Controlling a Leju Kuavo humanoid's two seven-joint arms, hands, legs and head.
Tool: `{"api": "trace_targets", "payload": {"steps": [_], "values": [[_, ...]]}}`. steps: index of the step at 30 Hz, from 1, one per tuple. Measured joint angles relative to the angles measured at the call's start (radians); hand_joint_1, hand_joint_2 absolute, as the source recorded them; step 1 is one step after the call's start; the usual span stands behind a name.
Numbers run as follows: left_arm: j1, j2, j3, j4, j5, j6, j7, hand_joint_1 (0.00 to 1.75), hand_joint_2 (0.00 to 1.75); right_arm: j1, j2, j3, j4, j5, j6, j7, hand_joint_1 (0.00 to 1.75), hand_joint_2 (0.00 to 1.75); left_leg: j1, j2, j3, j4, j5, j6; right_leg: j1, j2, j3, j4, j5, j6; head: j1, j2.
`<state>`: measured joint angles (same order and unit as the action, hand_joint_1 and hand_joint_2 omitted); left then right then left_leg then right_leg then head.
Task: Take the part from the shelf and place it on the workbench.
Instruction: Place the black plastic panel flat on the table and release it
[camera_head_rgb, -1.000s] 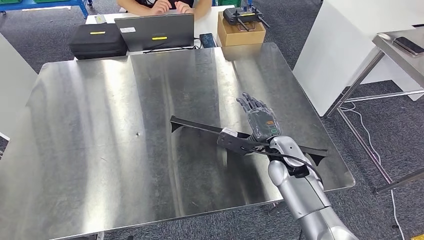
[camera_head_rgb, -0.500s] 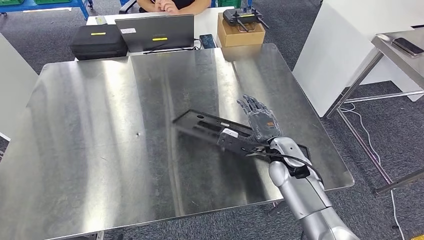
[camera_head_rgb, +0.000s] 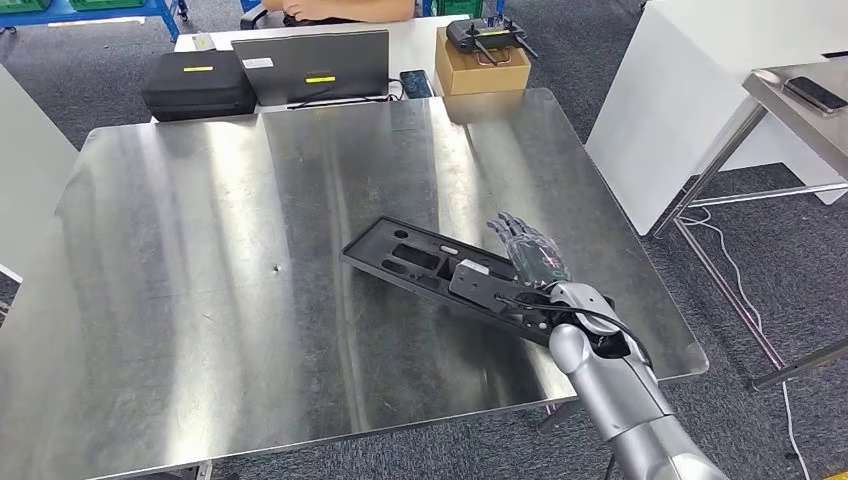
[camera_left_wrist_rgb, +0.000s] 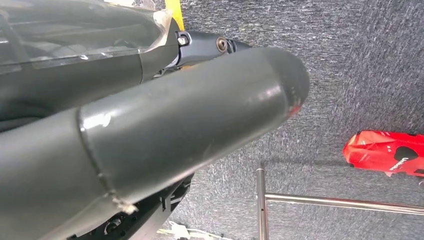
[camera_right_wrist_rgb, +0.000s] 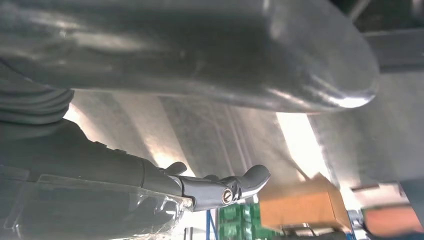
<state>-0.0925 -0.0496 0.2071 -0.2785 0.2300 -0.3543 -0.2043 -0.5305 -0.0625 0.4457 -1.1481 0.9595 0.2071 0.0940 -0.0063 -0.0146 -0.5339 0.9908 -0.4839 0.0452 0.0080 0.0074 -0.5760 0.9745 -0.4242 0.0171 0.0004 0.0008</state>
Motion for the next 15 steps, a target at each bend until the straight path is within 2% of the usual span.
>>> {"api": "trace_targets", "payload": {"steps": [15], "values": [[-0.007, 0.0, 0.0, 0.0, -0.002, 0.002, 0.0, 0.0, 0.0, 0.011, -0.018, -0.001, 0.001, -0.022, 0.002, -0.006, 0.0, 0.0, 0.0, 0.001, 0.001, 0.0, 0.0, 0.0, 0.0, 0.0, 0.0, 0.0, 0.0, 0.0, 0.0, 0.0]]}}
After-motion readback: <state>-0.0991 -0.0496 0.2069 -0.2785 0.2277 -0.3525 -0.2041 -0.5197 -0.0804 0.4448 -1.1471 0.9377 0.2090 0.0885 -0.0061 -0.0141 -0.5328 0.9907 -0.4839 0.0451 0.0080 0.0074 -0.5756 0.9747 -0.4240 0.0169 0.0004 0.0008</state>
